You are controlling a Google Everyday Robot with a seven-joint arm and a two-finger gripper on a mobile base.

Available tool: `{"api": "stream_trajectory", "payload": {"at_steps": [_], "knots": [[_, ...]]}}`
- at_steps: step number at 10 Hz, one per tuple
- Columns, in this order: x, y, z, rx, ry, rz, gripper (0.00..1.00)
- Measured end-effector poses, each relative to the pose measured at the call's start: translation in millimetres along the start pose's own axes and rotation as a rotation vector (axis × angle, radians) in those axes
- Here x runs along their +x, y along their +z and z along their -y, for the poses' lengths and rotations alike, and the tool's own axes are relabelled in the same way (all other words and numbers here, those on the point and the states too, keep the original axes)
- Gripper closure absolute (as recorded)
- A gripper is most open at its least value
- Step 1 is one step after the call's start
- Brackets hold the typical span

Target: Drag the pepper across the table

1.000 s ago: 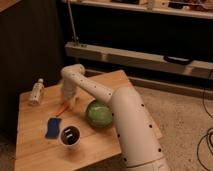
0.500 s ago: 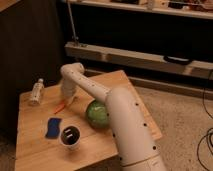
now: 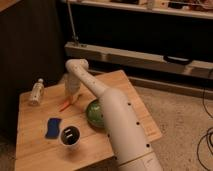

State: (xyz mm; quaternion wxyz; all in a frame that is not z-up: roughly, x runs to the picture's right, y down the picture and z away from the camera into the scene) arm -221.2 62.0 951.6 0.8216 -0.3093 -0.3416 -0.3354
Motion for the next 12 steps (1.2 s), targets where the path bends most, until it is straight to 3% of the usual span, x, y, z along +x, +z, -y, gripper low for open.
{"api": "stream_trajectory", "payload": {"at_steps": [3, 8, 10, 12], "knots": [[12, -5, -29, 0.018, 0.055, -0.015, 1.00], [25, -13, -41, 0.013, 0.089, -0.054, 1.00], [50, -37, -55, 0.006, 0.136, -0.098, 1.00], [71, -61, -62, 0.029, 0.171, -0.118, 1.00]]}}
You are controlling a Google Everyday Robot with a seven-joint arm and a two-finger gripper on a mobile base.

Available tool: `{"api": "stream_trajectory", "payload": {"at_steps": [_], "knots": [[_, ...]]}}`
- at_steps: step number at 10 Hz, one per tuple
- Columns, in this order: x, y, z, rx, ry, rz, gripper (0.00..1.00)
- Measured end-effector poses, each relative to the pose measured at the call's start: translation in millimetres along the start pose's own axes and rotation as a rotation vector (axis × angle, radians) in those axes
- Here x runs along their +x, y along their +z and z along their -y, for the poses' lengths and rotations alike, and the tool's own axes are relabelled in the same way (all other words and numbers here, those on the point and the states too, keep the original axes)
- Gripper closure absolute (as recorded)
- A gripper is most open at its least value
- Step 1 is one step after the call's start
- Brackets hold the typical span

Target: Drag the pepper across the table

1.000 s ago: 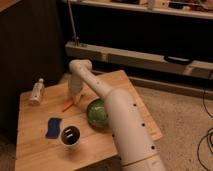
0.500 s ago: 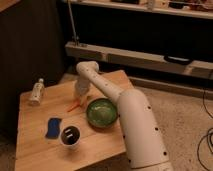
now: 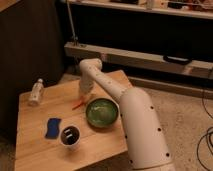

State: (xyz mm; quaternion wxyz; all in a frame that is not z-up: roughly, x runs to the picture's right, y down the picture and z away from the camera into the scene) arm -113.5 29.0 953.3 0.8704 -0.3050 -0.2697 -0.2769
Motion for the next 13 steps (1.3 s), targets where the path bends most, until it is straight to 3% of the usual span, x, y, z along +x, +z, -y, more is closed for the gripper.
{"api": "stream_trajectory", "payload": {"at_steps": [1, 3, 6, 10, 13], "knots": [[13, -17, -2, 0.010, 0.020, -0.016, 1.00], [28, -26, -16, 0.009, 0.050, -0.017, 1.00], [40, -13, -46, 0.004, 0.106, -0.011, 1.00], [48, -22, -59, 0.007, 0.152, -0.036, 1.00], [56, -18, -74, -0.026, 0.192, -0.046, 1.00]]}}
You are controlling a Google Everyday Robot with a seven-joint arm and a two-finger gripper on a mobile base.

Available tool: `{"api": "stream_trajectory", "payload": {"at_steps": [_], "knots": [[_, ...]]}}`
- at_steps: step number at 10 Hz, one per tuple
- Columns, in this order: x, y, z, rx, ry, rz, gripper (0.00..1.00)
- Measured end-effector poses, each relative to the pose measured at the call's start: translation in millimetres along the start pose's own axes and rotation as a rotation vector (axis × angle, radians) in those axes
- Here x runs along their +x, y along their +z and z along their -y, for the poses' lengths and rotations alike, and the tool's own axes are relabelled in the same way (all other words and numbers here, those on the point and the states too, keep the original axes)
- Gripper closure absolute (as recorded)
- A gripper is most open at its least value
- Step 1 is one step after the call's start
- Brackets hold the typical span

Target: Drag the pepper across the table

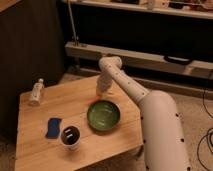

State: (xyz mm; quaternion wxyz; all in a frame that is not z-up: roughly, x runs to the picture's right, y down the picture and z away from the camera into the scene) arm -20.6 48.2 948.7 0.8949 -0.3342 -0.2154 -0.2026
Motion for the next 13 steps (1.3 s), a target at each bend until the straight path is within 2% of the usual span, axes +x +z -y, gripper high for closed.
{"api": "stream_trajectory", "payload": {"at_steps": [2, 6, 10, 13], "knots": [[7, -1, -5, -0.006, 0.020, -0.010, 1.00], [27, -24, -23, -0.011, 0.075, -0.047, 1.00], [39, -18, -48, -0.047, 0.128, -0.060, 1.00], [47, -26, -62, -0.051, 0.158, -0.076, 1.00]]}}
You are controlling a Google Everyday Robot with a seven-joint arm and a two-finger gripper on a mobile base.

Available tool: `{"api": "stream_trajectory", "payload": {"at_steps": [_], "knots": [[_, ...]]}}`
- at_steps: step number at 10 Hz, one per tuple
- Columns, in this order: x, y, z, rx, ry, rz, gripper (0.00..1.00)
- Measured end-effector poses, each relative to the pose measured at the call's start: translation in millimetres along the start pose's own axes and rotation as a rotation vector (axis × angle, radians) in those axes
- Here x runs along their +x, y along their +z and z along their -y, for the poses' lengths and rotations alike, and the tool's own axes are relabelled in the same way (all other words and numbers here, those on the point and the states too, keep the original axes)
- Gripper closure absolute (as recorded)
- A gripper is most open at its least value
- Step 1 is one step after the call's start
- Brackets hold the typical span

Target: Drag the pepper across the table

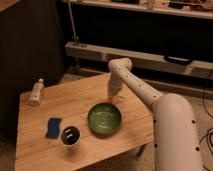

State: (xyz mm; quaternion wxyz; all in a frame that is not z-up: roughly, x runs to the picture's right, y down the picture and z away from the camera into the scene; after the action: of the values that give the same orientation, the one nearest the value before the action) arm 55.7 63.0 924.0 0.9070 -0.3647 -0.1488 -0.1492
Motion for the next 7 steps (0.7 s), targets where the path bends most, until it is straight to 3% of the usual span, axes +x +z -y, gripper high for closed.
{"api": "stream_trajectory", "payload": {"at_steps": [3, 7], "knots": [[14, 0, -21, -0.010, 0.033, 0.007, 1.00], [31, -2, -43, 0.015, 0.078, 0.024, 1.00]]}}
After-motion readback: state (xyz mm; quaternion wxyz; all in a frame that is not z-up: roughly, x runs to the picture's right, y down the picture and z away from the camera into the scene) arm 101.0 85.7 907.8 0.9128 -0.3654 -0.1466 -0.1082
